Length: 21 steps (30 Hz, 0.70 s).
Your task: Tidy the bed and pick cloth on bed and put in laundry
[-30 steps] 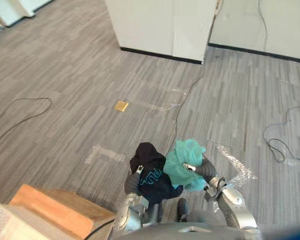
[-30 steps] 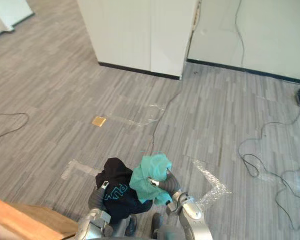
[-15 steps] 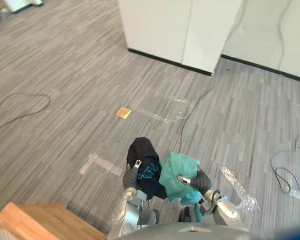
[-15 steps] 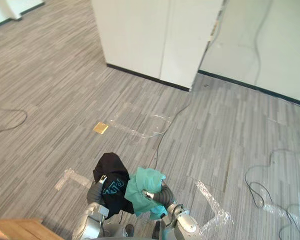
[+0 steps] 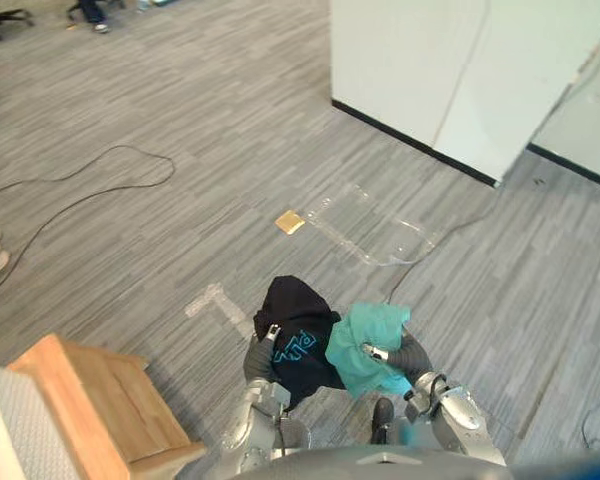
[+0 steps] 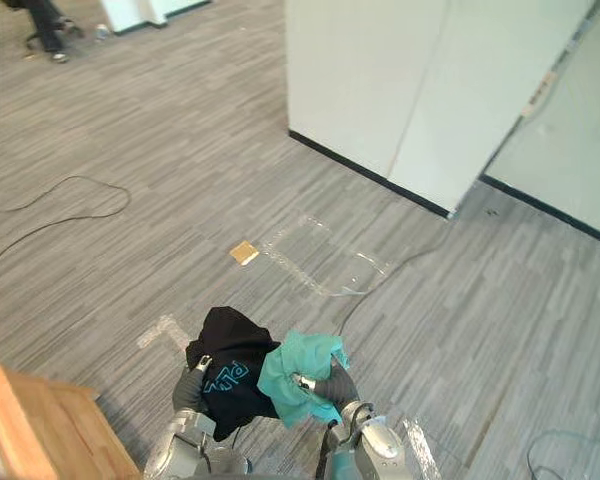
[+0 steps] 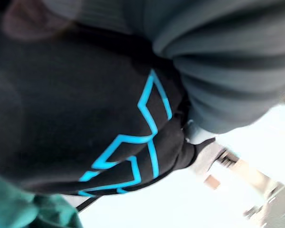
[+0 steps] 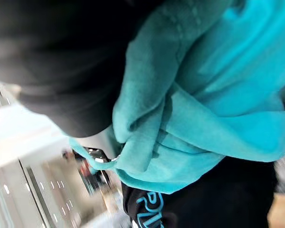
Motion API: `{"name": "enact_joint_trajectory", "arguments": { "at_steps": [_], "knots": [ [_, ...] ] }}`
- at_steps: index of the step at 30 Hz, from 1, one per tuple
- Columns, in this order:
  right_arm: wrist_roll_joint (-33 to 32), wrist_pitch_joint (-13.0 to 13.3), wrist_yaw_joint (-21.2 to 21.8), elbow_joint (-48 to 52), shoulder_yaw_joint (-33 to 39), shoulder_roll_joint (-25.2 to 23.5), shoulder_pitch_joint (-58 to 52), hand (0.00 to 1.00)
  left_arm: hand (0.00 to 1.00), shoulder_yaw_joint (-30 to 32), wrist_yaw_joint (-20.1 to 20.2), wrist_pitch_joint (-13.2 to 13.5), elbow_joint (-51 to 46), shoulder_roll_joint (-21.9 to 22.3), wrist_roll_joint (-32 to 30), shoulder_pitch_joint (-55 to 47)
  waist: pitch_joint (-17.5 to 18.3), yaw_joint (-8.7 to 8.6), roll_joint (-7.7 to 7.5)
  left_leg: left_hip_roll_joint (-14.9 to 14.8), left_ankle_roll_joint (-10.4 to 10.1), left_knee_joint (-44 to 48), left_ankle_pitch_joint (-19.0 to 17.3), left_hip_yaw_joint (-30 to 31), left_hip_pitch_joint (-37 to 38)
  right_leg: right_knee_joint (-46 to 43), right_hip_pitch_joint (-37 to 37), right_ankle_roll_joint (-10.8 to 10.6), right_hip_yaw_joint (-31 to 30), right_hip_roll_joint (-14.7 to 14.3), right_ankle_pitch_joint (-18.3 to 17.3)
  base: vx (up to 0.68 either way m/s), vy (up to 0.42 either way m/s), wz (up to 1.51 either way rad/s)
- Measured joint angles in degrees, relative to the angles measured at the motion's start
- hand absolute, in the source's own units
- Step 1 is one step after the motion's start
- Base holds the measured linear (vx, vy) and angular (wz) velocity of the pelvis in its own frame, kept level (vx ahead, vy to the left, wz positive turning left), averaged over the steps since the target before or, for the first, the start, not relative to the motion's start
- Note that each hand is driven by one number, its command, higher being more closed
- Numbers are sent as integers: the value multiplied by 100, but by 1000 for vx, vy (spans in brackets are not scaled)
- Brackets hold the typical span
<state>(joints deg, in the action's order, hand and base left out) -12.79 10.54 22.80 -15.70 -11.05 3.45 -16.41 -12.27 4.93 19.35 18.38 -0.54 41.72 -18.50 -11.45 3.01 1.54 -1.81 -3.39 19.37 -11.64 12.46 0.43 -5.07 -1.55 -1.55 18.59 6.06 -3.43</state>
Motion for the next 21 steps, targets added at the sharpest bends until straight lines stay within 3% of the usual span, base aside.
{"name": "enact_joint_trajectory", "arguments": {
  "at_steps": [3,4,5,6,7,8,9,12,15,21],
  "knots": [
    [-6,-9,-8,-201,-1,0,-76,100,100,-9,42,0,-145,6,-10,-81,49,106,-72,-20,457,-170,271,-1188,-244,282,-362,-59,1100,255,41,-48,-23,184],
    [-17,2,-30,-195,37,8,-116,100,100,13,118,-6,-158,-20,-27,-79,142,95,-127,-54,733,-408,205,-1809,-225,316,-382,-66,1550,350,64,-81,55,226],
    [-108,15,-117,-186,137,27,-129,100,100,-28,168,-28,-221,45,-64,-52,195,44,-2,-349,732,-162,-16,-3003,-330,191,-439,-55,2197,442,8,-65,90,253],
    [-146,16,-180,-182,125,86,-128,100,100,-46,219,-52,-237,67,-80,-61,239,35,91,-488,669,-276,-5,-3557,-304,57,-497,-105,2524,475,-47,-31,129,224],
    [-158,14,-245,-179,109,141,-112,100,100,-55,249,-99,-248,82,-103,-74,256,29,159,-467,628,-351,15,-3784,-306,-72,-499,-127,2635,519,-102,-16,167,185],
    [-161,-11,-373,-165,77,185,-14,100,100,-58,278,-185,-275,76,-210,-67,277,18,122,-281,648,-565,165,-3999,-281,-252,-511,-186,2677,678,-223,-49,266,177],
    [-172,-14,-491,-78,26,199,57,100,100,-47,289,-295,-335,-37,-271,-48,274,33,0,-25,667,-924,403,-3950,-243,-267,-560,-258,2792,818,-284,-47,231,161],
    [-305,-13,-742,186,16,165,71,100,100,-78,417,-531,-365,-210,-307,-122,247,-64,4,428,652,-1910,959,-3680,97,-191,-814,-316,3126,956,-247,-100,119,114],
    [-399,-29,-986,191,-86,157,66,100,100,-125,482,-633,-364,-269,-309,-237,254,-41,55,561,682,-2473,1074,-3523,329,-302,-906,-341,3251,978,-263,-99,45,47],
    [-478,-25,-1211,240,-85,153,-104,100,100,-250,636,-664,-360,-349,-310,-257,240,-107,59,646,741,-2522,920,-3601,350,-352,-896,-482,3180,1053,-157,-19,42,5]
  ]
}}
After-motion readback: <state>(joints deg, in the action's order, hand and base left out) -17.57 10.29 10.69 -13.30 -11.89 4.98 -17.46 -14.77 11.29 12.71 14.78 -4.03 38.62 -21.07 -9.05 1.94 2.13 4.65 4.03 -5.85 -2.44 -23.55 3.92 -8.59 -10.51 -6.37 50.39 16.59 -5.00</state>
